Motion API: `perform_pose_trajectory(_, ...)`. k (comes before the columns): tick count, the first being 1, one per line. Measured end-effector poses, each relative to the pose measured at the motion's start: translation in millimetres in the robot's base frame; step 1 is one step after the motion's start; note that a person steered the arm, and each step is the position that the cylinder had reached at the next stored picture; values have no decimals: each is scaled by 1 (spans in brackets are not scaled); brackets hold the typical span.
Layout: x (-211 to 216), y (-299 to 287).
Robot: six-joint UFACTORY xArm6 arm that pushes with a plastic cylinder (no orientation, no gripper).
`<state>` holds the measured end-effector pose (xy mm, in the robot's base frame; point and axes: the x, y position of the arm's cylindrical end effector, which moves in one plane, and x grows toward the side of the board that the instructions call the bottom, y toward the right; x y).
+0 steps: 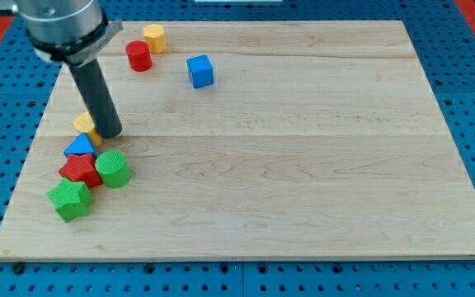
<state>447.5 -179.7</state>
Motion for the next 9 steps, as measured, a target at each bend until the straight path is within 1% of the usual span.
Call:
perform_pose_trajectory(1, -9, 37)
perform_pose_trajectory(2, -38, 101)
perform_pose_trajectory(3, -76, 157)
perform_pose_trajectory(4, -122, 177)
perform_pose_trajectory(6, -143, 175)
perform_pose_trajectory(9, -169, 142)
